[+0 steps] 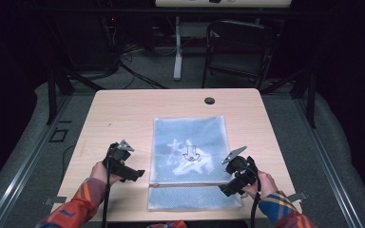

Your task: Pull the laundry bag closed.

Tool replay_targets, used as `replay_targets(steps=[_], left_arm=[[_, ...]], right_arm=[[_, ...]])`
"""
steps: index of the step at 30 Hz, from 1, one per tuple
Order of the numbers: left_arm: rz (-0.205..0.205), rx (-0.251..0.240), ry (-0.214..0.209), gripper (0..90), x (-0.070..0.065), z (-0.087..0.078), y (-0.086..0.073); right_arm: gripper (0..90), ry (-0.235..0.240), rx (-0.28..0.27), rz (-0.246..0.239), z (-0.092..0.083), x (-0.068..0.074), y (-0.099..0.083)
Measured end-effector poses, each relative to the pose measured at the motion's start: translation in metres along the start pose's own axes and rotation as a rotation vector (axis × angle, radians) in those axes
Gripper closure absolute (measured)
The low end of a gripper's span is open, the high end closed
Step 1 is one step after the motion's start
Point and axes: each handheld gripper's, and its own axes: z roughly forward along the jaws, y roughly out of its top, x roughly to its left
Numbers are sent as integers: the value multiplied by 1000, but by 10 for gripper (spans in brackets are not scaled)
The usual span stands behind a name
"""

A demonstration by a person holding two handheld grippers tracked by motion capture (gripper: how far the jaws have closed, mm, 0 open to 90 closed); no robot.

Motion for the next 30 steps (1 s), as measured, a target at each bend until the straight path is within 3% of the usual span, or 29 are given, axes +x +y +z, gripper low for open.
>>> replay_targets(steps=[7,23,30], left_arm=[[-1,-6,-22,78,-4,3,1],[31,4,-88,160,-13,10,7],[28,7,-110,286,-16,12,8]], right_arm=[[45,10,11,-47,5,9,10],[65,52,9,-99,16,30,30],[80,68,11,-114,21,38,38]])
